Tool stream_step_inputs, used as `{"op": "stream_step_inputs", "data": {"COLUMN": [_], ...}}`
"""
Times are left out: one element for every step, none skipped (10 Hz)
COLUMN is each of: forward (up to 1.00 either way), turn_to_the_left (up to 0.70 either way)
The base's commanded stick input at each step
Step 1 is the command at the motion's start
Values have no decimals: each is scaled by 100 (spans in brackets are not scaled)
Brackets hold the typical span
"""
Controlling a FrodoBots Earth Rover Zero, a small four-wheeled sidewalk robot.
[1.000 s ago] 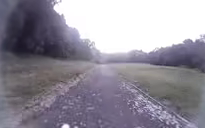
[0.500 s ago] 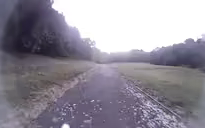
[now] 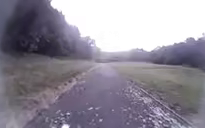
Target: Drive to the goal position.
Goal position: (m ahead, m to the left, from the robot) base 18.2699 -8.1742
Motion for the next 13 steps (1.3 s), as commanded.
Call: {"op": "stream_step_inputs", "data": {"forward": [70,70,70,70,70,70,70,70,70,70,70,70,70], "turn_to_the_left": [0,0,0,0,0,0,0,0,0,0,0,0,0]}}
